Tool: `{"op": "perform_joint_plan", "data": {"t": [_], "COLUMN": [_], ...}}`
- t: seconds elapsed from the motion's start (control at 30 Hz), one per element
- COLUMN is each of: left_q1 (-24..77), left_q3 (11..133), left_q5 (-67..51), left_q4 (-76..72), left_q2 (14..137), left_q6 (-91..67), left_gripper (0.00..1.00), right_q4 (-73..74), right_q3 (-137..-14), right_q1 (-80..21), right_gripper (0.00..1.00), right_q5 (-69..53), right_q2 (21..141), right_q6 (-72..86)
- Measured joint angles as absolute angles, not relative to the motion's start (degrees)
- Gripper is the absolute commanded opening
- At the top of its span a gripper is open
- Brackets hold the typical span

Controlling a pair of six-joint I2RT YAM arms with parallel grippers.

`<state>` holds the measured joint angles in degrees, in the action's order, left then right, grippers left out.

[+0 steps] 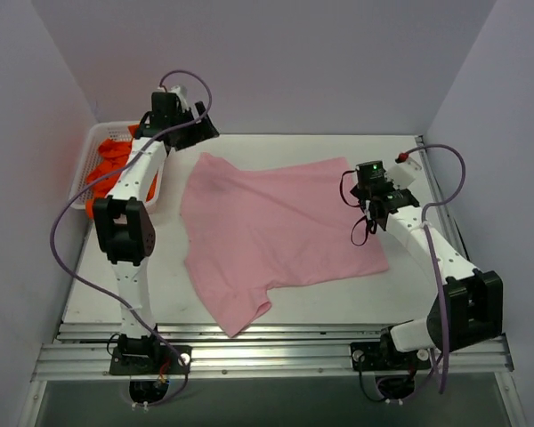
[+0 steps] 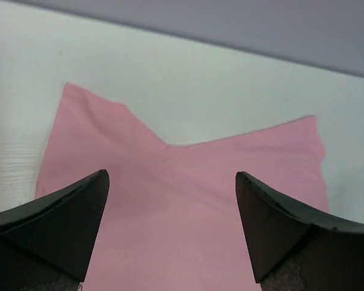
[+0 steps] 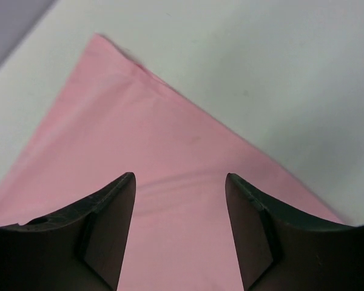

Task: Fold and stack the t-shirts
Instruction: Flatten out the tshirt

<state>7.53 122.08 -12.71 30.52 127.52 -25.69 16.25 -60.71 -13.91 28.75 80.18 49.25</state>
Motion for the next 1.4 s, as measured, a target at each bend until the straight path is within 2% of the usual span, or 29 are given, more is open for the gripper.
{"op": "perform_joint_plan", "data": {"t": [0.1, 0.17, 0.2, 0.4, 0.57, 0.6, 0.97, 1.4], "left_q1": [7.53, 7.68, 7.84, 10.79, 14.35, 15.03, 20.03, 21.71], "left_q3": [117.97, 111.98, 106.94, 84.62, 70.7, 69.17, 64.1, 61.73], "left_q5": [-12.69, -12.69, -12.58, -10.24, -6.46, -5.85, -0.97, 3.53], "left_q4": [27.62, 23.97, 21.71, 15.51, 14.85, 14.85, 12.99, 13.13], "left_q2": [117.49, 109.86, 106.41, 95.15, 94.65, 94.61, 86.06, 83.0], "left_q6": [-26.15, -26.63, -26.87, -27.97, -29.39, -29.67, -31.51, -31.97], "left_gripper": [0.94, 0.94, 0.95, 1.0, 1.0, 0.95, 0.93, 0.93], "right_q4": [10.83, 7.79, 5.54, 0.56, 0.93, 1.48, 4.14, 0.78], "right_q3": [-62.41, -64.88, -67.29, -86.78, -94.8, -95.98, -113.38, -120.11], "right_q1": [-15.11, -15.09, -15.05, -15.29, -15.46, -15.49, -11.97, -2.46], "right_gripper": [0.5, 0.25, 0.0, 0.0, 0.0, 0.0, 0.0, 0.0], "right_q5": [26.89, 24.32, 22.37, 12.67, 8.32, 7.81, 4.71, 2.13], "right_q2": [78.02, 79.75, 82.37, 105.38, 121.1, 123.39, 139.74, 146.43], "right_q6": [46.17, 43.59, 42.02, 36.1, 33.41, 33.06, 30.81, 34.46]}}
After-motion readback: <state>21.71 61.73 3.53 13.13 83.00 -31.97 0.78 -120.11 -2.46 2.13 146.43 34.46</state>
